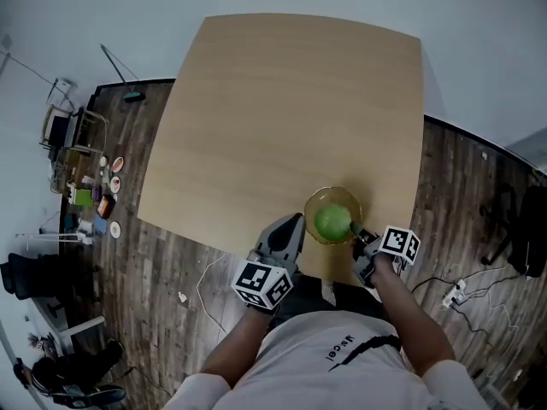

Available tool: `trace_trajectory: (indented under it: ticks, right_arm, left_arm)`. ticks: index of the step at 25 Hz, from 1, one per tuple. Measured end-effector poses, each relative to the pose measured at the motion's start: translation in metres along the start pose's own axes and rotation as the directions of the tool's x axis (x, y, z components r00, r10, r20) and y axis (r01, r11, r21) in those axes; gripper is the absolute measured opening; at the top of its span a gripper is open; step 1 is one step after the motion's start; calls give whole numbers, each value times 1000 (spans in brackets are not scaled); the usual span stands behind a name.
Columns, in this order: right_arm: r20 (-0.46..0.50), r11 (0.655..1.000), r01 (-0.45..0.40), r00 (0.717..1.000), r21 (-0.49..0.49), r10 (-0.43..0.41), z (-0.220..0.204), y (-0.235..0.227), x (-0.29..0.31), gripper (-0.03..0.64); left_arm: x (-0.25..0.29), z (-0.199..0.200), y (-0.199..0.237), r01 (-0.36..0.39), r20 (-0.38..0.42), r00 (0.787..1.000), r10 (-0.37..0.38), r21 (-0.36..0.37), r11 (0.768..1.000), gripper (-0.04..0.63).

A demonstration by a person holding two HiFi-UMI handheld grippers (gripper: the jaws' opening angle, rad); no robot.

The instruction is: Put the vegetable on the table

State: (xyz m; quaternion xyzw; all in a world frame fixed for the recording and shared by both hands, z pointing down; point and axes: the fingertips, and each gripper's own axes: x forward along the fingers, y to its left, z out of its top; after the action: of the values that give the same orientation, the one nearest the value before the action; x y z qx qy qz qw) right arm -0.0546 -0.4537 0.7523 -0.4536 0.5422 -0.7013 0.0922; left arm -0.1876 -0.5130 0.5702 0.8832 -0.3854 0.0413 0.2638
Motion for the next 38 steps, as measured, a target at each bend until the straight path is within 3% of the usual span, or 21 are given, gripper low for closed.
trace_trajectory:
  ticks: [11,24,38]
  right_arm:
    - [88,997,69,994,30,-72,20,-20,54,28]
    - [116,990,141,983,33,-143,32,-25,81,28]
    - [70,952,289,957,-103,-283,46,-28,63,67]
  left_arm:
    - [38,-2,50,70,-104,992,-71,-11,997,12]
    - [55,-1,80,86,-130,987,-90,-36,996,12]
    - [55,1,64,76,-110,991,-79,-28,997,12]
